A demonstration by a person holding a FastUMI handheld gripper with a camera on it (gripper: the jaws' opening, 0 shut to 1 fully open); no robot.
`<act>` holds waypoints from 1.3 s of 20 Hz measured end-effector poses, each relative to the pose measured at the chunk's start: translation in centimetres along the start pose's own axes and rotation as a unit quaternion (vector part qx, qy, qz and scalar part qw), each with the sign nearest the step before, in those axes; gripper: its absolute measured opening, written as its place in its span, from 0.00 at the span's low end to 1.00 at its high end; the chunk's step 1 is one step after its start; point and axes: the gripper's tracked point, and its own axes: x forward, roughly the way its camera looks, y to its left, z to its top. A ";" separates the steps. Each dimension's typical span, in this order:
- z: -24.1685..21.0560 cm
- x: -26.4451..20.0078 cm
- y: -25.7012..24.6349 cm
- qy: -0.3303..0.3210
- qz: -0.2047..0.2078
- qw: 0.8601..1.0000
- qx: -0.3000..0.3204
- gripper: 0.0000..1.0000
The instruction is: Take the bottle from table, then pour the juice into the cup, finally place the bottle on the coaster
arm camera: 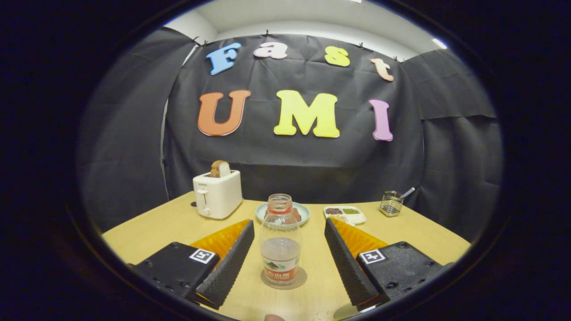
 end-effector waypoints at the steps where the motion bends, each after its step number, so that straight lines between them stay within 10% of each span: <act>1: 0.7 -1.0 -0.4 -0.002 -0.003 1.000 -0.001 1.00; 26: 17.8 -20.6 -2.3 -0.052 -0.005 0.998 0.019 1.00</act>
